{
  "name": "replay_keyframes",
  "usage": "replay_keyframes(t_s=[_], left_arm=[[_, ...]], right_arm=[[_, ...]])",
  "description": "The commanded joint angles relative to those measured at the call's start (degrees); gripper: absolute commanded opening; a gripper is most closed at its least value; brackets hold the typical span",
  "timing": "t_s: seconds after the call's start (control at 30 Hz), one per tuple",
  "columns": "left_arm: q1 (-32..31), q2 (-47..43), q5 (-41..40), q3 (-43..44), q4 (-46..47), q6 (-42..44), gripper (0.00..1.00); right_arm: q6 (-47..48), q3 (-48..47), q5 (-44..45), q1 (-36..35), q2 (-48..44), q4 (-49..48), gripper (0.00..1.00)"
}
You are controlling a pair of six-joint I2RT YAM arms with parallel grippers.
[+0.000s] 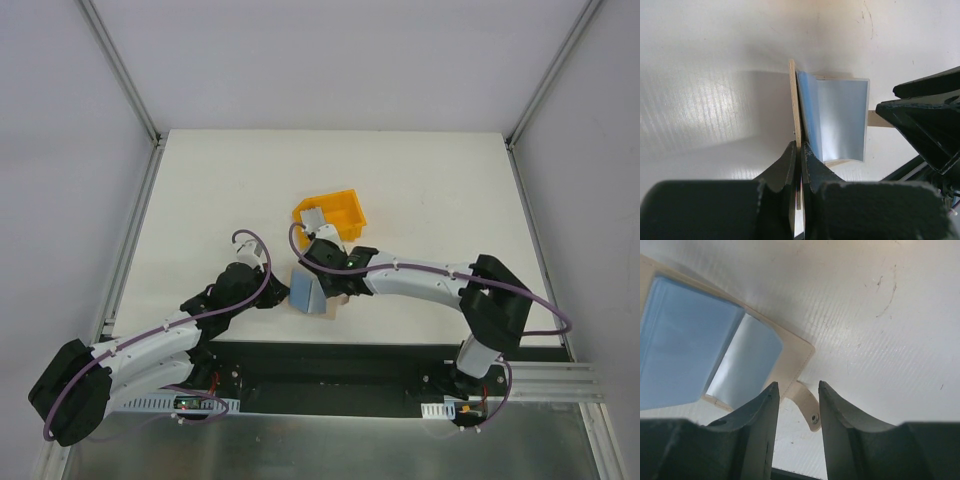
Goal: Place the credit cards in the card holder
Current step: Open the card holder at the center of the board.
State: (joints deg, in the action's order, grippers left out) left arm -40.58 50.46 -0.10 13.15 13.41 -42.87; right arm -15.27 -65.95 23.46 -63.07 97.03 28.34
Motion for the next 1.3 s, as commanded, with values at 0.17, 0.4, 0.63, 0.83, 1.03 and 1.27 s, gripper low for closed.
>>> replay_keyframes(t_s=[0.17, 0.4, 0.63, 0.83, 1.03, 1.27], left_arm=[[-0.73, -0.01, -0.08, 0.39, 0.65, -0.63, 0.0], [-0.73, 0.52, 0.01, 0.56, 0.65, -0.02, 0.0], [-0.73, 0.26, 0.01, 1.0, -0.4, 2.52, 0.04], [-0.56, 0.34, 1.42, 2.85, -2.77, 7.44, 0.19], [-0.38, 2.45, 2.56, 4.87, -2.95, 9.83, 0.24], [0.32, 3.42, 2.47, 5.66, -2.95, 9.74, 0.2]], right_arm=[[0.68, 3.2, -6.3, -0.74, -7.91, -11.45, 0.29], [-1.78, 3.2, -17.74, -0.3, -0.72, -16.56, 0.14], [-5.3, 6.79, -19.15, 0.4, 3.07, -18.83, 0.11], [-3.81, 8.47, -21.61, 1.19, 4.65, -20.16, 0.1], [-2.93, 8.21, -22.85, 1.54, 5.8, -20.43, 0.1], [-2.58, 8.38, -24.76, 1.9, 5.62, -20.6, 0.1]])
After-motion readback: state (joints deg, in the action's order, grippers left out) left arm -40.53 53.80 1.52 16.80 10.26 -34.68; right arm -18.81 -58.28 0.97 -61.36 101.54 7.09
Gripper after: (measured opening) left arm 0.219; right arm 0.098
